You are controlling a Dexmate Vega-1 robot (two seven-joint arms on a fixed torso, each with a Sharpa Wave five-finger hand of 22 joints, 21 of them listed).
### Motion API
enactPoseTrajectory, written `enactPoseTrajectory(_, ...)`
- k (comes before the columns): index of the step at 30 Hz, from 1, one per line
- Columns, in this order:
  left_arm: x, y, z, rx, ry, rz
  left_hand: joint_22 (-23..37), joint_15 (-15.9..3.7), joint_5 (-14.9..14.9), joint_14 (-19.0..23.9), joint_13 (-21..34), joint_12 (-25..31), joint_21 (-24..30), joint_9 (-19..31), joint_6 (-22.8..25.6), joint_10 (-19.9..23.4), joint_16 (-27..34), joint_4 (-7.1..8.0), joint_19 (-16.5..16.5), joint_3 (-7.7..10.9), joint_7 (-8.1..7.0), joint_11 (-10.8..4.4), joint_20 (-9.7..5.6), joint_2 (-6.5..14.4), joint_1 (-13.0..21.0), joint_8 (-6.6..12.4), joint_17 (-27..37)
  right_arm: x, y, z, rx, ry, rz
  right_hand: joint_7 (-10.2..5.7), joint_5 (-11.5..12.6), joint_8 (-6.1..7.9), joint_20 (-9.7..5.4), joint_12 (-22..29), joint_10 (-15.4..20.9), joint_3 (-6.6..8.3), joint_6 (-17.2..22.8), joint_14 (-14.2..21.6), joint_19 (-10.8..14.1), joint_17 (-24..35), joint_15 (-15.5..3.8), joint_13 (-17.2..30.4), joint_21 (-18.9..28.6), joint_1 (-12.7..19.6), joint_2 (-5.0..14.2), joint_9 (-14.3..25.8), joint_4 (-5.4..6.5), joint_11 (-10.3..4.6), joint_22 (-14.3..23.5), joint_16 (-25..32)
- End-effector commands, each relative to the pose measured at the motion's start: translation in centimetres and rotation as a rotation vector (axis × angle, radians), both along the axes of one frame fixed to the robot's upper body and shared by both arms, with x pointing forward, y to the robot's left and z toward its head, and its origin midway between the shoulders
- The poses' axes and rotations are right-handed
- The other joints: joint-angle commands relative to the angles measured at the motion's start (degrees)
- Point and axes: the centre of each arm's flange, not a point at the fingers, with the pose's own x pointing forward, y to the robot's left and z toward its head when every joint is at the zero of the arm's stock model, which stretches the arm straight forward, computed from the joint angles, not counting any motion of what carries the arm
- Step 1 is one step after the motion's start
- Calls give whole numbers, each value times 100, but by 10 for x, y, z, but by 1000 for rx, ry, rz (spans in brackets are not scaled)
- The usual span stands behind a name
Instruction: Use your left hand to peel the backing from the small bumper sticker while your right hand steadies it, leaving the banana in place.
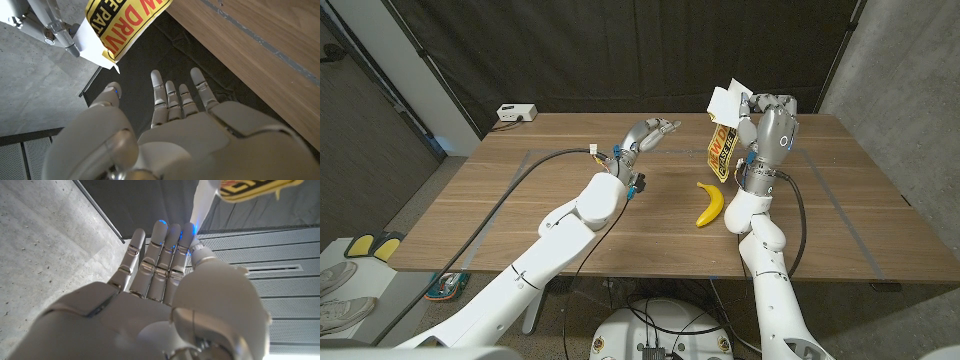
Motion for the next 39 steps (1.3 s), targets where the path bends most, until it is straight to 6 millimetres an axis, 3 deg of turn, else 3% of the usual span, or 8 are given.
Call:
enactPoseTrajectory(1, 26, -6, 12, -23, 133, -230, 30, 113, 19, -191, -68, -129, -101, -259, -164, -212, -37, -12, -762, -122, -43, 127, 72, -127, -188, -290, -49, -3, 7, -1, -37, -14, 29, -25, 47, 63, 1, 37, -2, 75, 9, -31, 52, 24, -544, 37, 17, -9, -50, 47, 6, -29, 20, 30)
enactPoseTrajectory(4, 30, -11, 17, -21, 142, -254, 33, 136, 39, -208, -99, -166, -136, -352, -62, -234, -29, -83, -815, -97, -112, 126, 70, -99, -102, -322, -85, -4, 9, -1, -50, -17, 32, -18, 66, 84, -3, 40, 19, 95, 1, -37, 50, 21, -551, 49, 15, -18, -60, 74, 6, -32, 20, 45)
enactPoseTrajectory(10, 33, -19, 28, -17, 141, -262, 37, 135, 44, -160, -218, -201, -184, -711, 450, -63, 28, -439, -713, -61, -267, 31, 65, -117, 279, -408, -254, -7, 10, -3, -66, -20, 34, -46, 101, 106, -12, 29, 6, 142, 1, -30, 54, -1, -573, 77, 13, -55, -82, 84, 14, -66, 19, 51)
enactPoseTrajectory(17, 33, -29, 39, 57, 122, -263, 39, 107, 72, -116, -280, -211, -194, -901, 672, 37, 55, -604, -604, -95, -498, -112, 68, -164, 461, -482, -347, -7, 11, -4, -73, -18, 32, -55, 132, 118, -23, 8, 27, 189, -2, -44, 53, -1, -570, 69, 10, -87, -105, 76, 18, -61, 19, 67)
enactPoseTrajectory(25, 27, -45, 52, 120, 85, -244, 45, 173, 48, -133, -338, -230, -236, -1083, 826, 123, 93, -715, -630, 10, -462, -154, 75, 103, 732, -579, -402, -5, 11, -6, -91, -13, 39, -64, 162, 132, -40, -4, 11, 244, -4, -59, 42, 5, -585, 110, 3, -124, -121, 64, 24, -70, 20, 100)
enactPoseTrajectory(34, 29, -57, 58, 78, 75, -261, 29, 138, 68, 6, -400, -207, -265, -1343, 1491, 369, 213, -839, -509, 107, -517, -258, 76, 426, 1076, -554, -493, -5, 12, -8, -112, -9, 37, -80, 187, 139, -55, -31, 43, 308, -5, -87, 28, 4, -599, 92, -5, -148, -131, 36, 23, -67, 19, 119)
enactPoseTrajectory(35, 29, -57, 59, 70, 76, -262, 16, 58, 78, 41, -414, -167, -266, -1404, 1668, 510, 232, -882, -428, 97, -596, -379, 63, 423, 1141, -541, -528, -6, 12, -9, -115, -10, 39, -86, 190, 140, -54, -31, 50, 315, -9, -90, 30, 3, -603, 94, -5, -152, -142, 35, 19, -78, 19, 121)
enactPoseTrajectory(39, 31, -58, 58, 30, 79, -262, 0, -29, 129, 212, -474, -137, -268, -1540, 2057, 709, 315, -945, -269, 156, -544, -488, 61, 575, 1385, -521, -592, -9, 13, -11, -125, -13, 45, -97, 201, 144, -60, -49, 48, 345, -3, -77, 20, -6, -609, 86, -10, -176, -160, 18, 21, -87, 19, 127)
